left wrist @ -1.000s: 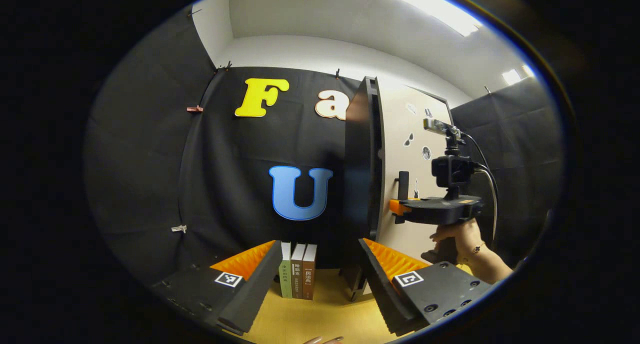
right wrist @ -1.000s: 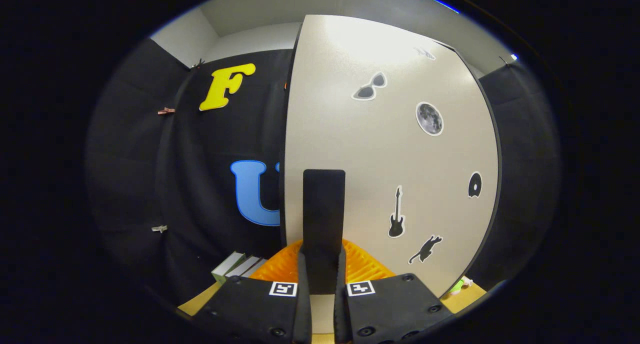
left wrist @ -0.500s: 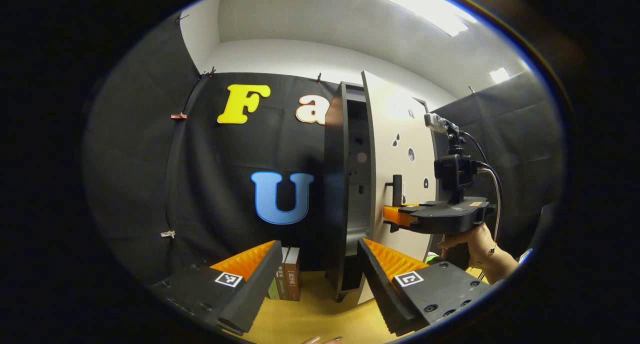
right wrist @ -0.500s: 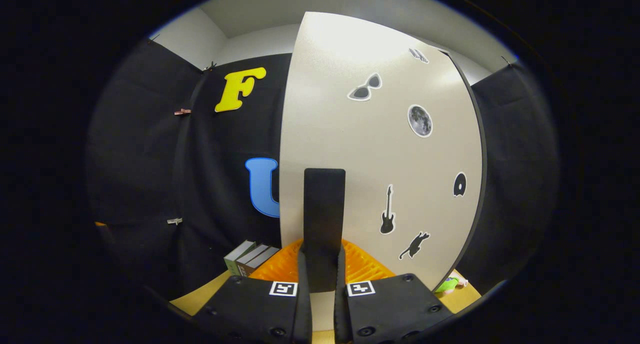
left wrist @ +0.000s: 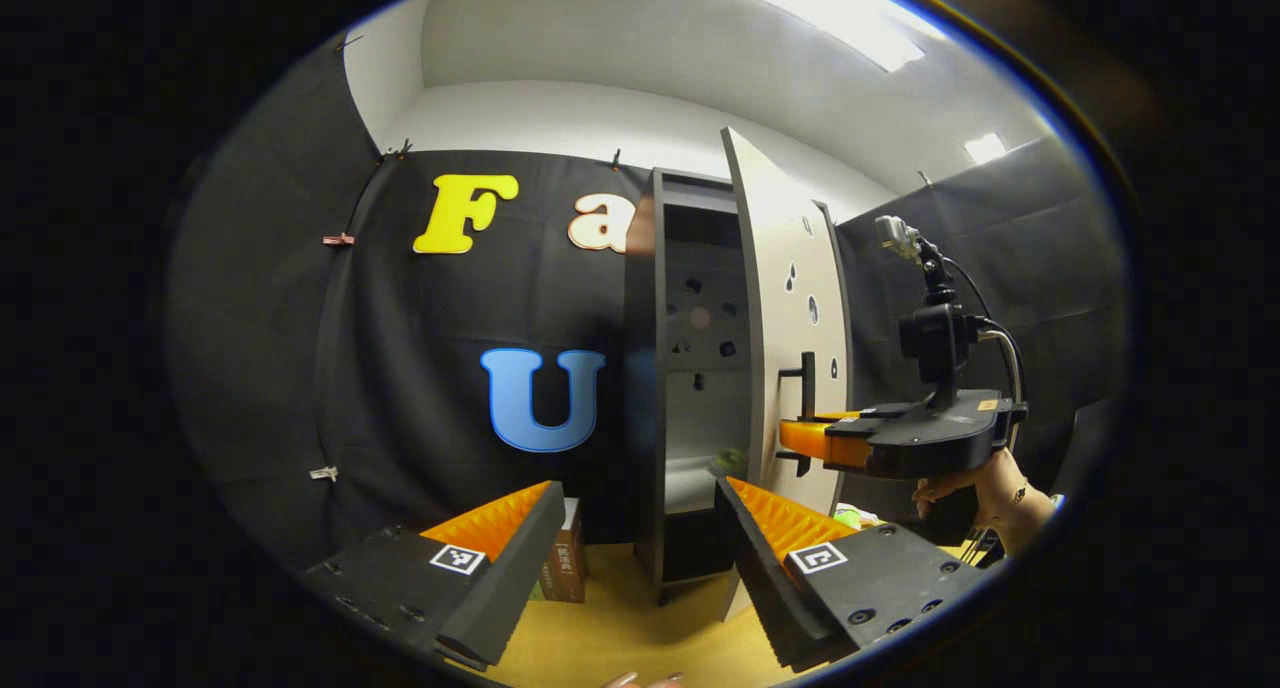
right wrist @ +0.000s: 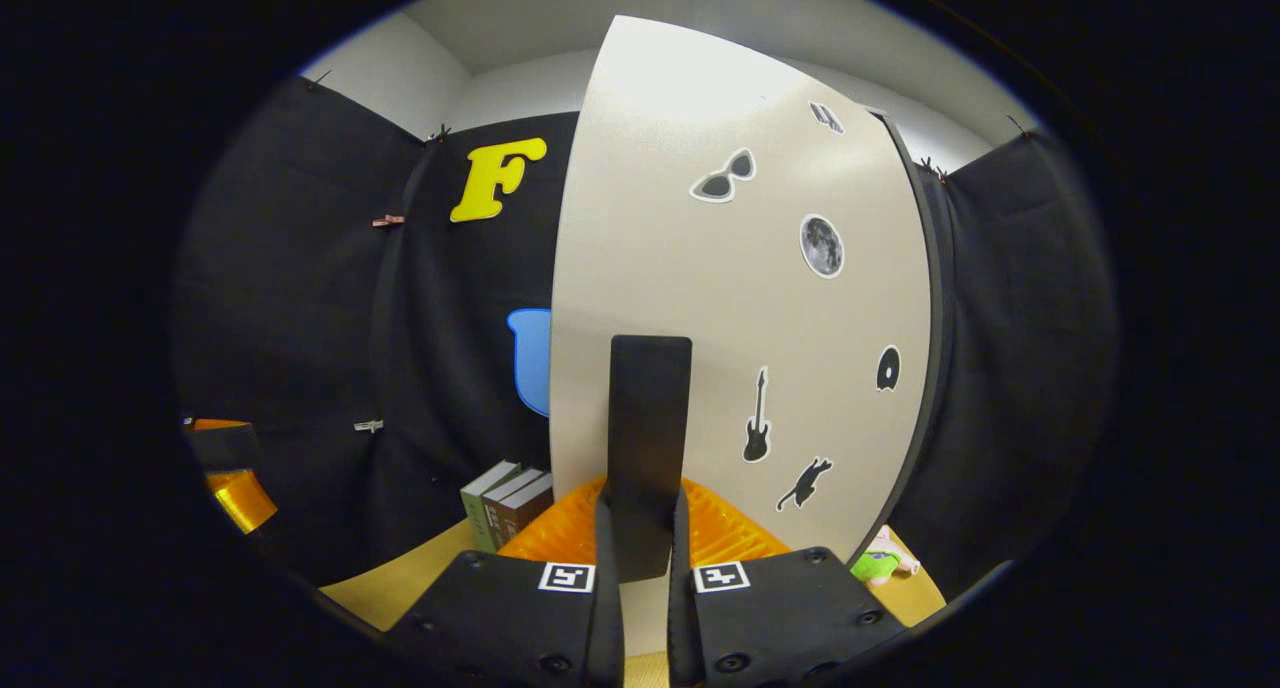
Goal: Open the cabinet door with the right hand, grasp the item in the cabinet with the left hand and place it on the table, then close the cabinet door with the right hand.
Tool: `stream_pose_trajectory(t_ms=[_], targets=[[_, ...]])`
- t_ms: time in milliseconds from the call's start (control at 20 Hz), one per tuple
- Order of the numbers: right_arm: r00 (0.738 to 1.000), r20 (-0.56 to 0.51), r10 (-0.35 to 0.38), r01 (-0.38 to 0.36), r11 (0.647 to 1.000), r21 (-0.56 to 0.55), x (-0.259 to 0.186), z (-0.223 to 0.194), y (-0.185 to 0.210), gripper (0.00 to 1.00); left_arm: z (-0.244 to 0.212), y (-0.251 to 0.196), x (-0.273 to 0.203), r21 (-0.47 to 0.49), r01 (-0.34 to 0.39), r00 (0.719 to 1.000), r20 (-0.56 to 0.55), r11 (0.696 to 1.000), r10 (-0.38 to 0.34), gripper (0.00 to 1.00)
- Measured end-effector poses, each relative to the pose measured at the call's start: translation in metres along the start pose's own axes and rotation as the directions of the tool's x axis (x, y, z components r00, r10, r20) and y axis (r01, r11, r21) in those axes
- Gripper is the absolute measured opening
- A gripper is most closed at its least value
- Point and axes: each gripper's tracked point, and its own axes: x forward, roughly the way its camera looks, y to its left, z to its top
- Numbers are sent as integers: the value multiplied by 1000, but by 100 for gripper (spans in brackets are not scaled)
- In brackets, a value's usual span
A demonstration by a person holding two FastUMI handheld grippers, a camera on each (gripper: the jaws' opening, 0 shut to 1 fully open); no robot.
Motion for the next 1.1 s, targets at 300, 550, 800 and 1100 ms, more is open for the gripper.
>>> stream_pose_trajectory(t_ms=[300, 550, 800, 1100], targets=[[1000, -3, -13, 13, 1000, 11, -26, 1, -18, 20, 0, -35, 6, -6, 94, 996, 3, 996, -94, 94], [1000, -5, -20, 20, 999, 29, -42, 1, -34, 20, -1, -71, 16, -18, 181, 983, 1, 983, -181, 94], [999, 6, -45, 44, 998, 50, -56, 0, -56, 20, -8, -109, 38, -51, 264, 964, -9, 963, -265, 94], [996, 17, -90, 88, 993, 79, -74, 0, -81, 20, -14, -162, 76, -61, 330, 943, -20, 942, -332, 95]])
